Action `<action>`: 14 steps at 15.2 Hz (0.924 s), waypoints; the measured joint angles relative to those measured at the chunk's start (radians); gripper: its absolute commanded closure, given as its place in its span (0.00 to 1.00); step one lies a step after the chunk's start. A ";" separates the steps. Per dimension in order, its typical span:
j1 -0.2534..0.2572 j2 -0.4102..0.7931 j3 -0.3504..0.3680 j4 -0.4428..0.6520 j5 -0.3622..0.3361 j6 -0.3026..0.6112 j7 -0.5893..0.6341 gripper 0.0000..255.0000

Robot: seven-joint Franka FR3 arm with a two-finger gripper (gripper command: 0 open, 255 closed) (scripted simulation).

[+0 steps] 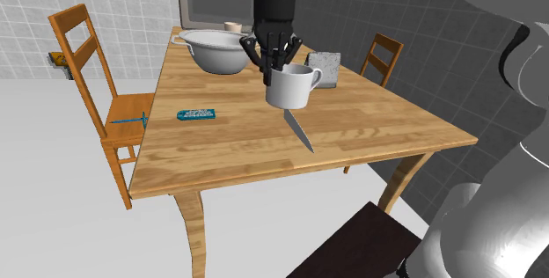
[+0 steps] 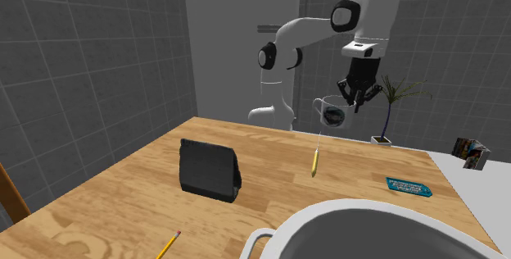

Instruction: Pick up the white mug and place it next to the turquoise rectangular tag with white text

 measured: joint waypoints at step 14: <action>-0.001 -0.077 -0.007 -0.281 0.017 0.206 -0.014 1.00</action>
